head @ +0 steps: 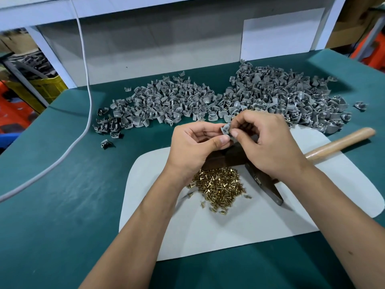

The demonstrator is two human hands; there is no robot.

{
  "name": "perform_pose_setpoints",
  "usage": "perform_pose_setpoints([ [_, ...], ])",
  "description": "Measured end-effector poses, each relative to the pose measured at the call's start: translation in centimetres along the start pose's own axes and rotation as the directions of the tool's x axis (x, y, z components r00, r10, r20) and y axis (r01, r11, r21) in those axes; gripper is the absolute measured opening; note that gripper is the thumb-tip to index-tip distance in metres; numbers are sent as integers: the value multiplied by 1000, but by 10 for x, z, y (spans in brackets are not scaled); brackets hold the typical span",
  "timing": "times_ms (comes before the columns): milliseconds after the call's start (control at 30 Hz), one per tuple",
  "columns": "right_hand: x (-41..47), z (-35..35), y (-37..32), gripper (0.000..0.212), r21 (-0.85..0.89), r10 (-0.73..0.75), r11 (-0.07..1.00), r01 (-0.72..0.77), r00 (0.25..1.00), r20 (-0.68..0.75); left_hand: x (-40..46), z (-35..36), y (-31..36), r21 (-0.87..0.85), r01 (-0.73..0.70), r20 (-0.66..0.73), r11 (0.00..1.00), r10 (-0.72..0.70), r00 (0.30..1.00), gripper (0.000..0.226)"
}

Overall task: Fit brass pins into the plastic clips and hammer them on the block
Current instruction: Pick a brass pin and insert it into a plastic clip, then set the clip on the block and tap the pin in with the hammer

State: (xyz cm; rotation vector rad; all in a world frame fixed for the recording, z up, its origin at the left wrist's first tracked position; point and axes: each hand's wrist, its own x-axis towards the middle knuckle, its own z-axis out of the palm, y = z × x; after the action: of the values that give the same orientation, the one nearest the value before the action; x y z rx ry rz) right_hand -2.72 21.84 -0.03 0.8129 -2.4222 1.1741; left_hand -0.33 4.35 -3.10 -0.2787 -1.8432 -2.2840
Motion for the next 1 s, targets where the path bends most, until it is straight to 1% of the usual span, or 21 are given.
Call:
perform_pose_setpoints([
  [267, -2, 3, 2, 12, 20, 47, 999, -47, 999, -11, -1, 2, 1, 38, 10, -16, 999, -10, 1000, 25],
  [367, -1, 2, 4, 9, 60, 69, 996, -70, 998, 12, 0, 2, 2, 91, -4, -14, 996, 5, 1000, 26],
  [467, 2, -6, 3, 6, 92, 54, 994, -61, 995, 85, -1, 4, 4, 194, -41, -16, 980, 45, 999, 26],
  [567, 7, -28, 4, 5, 57, 41, 997, -52, 982, 186, -2, 5, 3, 406, -116, -65, 906, 156, 986, 17],
  [633, 11, -49, 8, 10, -1, 75, 997, -79, 946, 316, -1, 3, 1, 498, -120, -80, 859, 183, 980, 18],
  [667, 12, -60, 11, 10, -38, 99, 995, -91, 907, 409, 1, 1, 0, 555, -114, -80, 824, 190, 979, 18],
  [733, 11, -76, 19, 9, -142, 163, 985, -98, 798, 581, 3, -3, -3, 669, -89, -74, 738, 186, 980, 17],
  [767, 8, -80, 22, 11, -201, 213, 974, -107, 738, 640, 4, -4, -4, 693, -69, -73, 718, 165, 984, 18],
  [800, 4, -81, 25, 17, -248, 262, 961, -121, 686, 679, 4, -5, -5, 695, -48, -75, 717, 139, 987, 19],
  [833, 0, -80, 28, 23, -285, 298, 950, -130, 655, 695, 4, -5, -6, 688, -33, -76, 725, 116, 990, 19],
  [867, -4, -77, 29, 27, -316, 315, 941, -121, 653, 688, 4, -5, -5, 681, -22, -77, 732, 102, 992, 19],
  [933, -8, -69, 30, 29, -349, 299, 934, -71, 689, 660, 3, -6, -4, 677, -9, -82, 736, 88, 993, 19],
  [1000, -10, -67, 31, 25, -342, 275, 939, -38, 678, 682, 3, -8, -3, 661, 3, -87, 750, 73, 994, 17],
])
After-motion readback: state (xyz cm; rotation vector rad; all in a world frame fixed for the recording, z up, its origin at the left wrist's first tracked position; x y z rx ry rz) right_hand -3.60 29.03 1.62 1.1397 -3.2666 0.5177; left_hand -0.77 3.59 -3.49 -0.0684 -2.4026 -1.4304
